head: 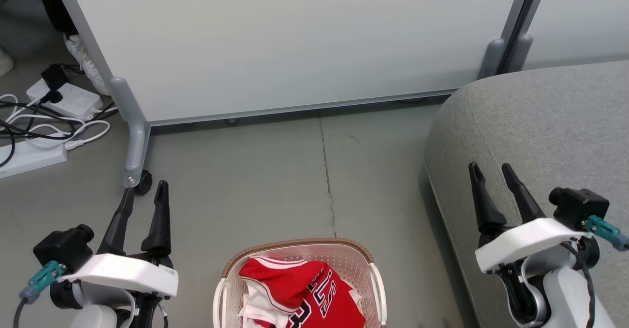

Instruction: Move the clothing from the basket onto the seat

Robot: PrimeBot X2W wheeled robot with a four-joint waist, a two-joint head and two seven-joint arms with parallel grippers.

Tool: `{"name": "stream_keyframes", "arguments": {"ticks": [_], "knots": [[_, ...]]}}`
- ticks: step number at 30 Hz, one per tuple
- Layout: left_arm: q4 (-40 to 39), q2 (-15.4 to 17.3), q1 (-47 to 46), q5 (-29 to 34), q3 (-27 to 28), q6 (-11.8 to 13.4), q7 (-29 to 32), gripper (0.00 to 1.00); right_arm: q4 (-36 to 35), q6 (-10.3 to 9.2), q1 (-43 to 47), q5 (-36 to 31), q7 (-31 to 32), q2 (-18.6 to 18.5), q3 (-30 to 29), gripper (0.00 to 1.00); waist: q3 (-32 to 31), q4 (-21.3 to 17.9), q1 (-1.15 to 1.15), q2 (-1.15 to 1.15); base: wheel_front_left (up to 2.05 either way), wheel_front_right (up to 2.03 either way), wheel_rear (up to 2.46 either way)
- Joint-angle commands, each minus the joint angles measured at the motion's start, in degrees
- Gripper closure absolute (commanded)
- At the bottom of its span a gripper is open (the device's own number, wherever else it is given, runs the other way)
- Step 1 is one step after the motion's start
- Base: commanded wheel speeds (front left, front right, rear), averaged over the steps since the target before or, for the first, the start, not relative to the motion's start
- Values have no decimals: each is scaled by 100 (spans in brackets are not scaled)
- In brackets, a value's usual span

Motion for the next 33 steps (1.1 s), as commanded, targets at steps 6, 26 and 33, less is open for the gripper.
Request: {"name": "stream_keyframes", "arguments": {"ticks": [6,26,33], "knots": [[84,110,40,470,-110,118,-54,0,76,28,100,-515,-184,-29,-15,0,-23,13,0,0,0,0,0],[327,187,105,1162,-234,282,-134,0,190,30,235,-1115,-437,-41,21,0,-41,54,0,0,0,0,0],[330,222,102,1373,-275,333,-194,0,141,30,305,-1272,-462,-46,36,0,-11,72,0,0,0,0,0]]}}
